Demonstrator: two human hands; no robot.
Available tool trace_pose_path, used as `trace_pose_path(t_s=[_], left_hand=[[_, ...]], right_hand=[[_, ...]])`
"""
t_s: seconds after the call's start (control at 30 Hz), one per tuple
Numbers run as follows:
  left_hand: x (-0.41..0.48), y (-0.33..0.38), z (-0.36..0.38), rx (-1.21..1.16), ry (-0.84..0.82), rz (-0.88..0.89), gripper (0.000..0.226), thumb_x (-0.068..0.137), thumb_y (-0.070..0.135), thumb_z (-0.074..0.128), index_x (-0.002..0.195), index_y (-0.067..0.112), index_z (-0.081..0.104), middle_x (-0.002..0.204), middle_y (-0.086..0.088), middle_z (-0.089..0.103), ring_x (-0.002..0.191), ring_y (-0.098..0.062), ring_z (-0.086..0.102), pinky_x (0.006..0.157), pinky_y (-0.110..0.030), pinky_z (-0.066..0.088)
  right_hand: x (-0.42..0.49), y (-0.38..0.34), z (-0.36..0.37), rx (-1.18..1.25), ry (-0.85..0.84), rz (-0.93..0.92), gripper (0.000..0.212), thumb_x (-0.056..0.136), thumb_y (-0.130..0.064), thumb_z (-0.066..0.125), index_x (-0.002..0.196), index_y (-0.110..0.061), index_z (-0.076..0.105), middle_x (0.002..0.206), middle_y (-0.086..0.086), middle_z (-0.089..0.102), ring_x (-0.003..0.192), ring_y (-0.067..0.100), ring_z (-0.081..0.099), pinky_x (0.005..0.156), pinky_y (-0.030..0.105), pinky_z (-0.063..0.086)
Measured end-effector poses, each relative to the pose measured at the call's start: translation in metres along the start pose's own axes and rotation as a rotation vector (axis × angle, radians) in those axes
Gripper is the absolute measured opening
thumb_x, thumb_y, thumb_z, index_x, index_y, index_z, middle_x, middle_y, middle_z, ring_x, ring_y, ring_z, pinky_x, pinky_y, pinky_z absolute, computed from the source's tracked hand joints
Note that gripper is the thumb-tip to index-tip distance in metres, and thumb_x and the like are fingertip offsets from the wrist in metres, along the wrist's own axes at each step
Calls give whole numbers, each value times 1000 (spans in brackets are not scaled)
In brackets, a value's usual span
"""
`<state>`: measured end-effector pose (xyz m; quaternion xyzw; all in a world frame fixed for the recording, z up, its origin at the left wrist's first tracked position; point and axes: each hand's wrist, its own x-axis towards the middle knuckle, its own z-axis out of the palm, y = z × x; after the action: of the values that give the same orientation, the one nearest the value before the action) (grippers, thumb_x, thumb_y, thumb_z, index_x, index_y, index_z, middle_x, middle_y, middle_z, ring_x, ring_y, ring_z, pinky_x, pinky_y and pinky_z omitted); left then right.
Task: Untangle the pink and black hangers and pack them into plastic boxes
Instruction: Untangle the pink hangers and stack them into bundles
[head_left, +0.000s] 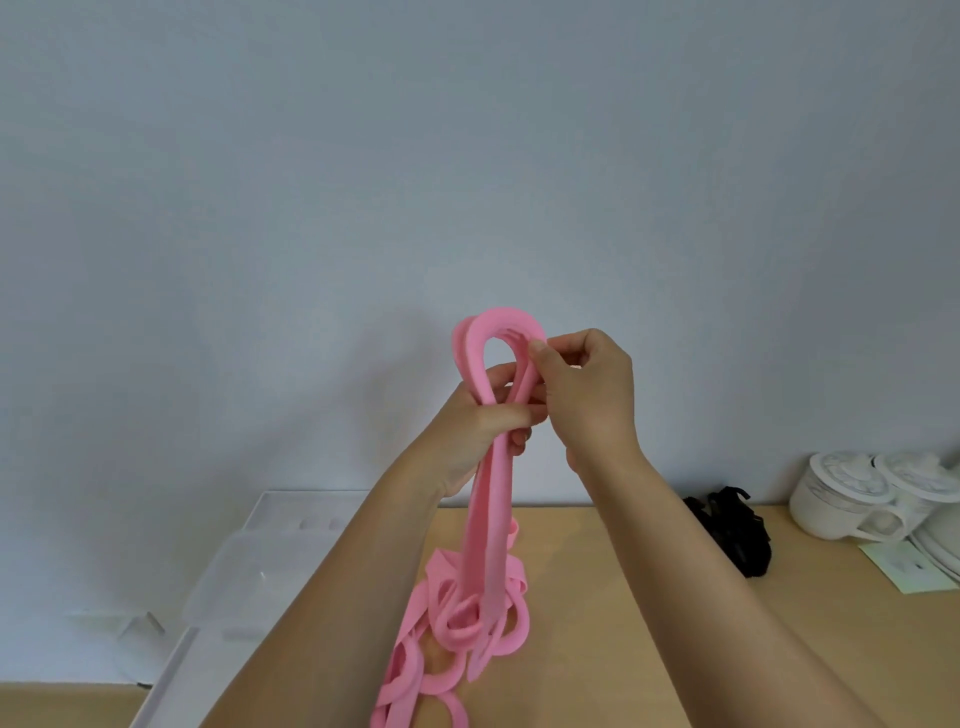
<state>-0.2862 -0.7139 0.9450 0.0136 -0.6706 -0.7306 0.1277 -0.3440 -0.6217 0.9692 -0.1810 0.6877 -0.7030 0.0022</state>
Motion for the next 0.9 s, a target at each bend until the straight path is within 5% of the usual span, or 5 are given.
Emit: trace_pose_path(t_s=[0.17,0.37,0.53,0.7,0.9], left_hand=[[6,-11,-6,-57,157,-74,9,72,17,56,74,16,64,58,-2,53,42,-10,32,41,-19,26],[0,-52,-26,-48,268,-203,17,86,4,50,92,6,66,52,-1,42,39,-8,23,42,-19,16],[-9,-99,-39,-6,342,-301,17,87,0,49,97,-3,62,54,-5,38,39,-11,26,40,-19,23],[-25,-146,-46,-5,388,-436,15,85,-4,50,77,5,59,54,-5,42,38,-10,29,39,-20,26],[-30,-175,-50,-60,423,-502,13,87,-2,51,93,-3,62,55,-6,43,37,-8,33,38,-17,30]], right_hand=[[9,10,-1,-147,-98,-61,14,86,-17,61,79,-6,58,71,1,61,65,16,60,62,26,50],[14,69,-7,-278,-258,102,34,87,-20,62,59,-12,44,54,-6,40,50,7,35,52,18,31],[6,137,1,-400,-352,234,22,86,-12,58,66,-4,54,61,-2,49,56,10,41,55,22,35],[-10,202,3,-667,-522,331,11,82,-4,52,73,-7,58,69,2,55,66,17,47,58,25,38],[-31,243,4,-890,-682,291,21,83,-3,46,93,-5,63,100,11,62,83,24,55,69,29,42]])
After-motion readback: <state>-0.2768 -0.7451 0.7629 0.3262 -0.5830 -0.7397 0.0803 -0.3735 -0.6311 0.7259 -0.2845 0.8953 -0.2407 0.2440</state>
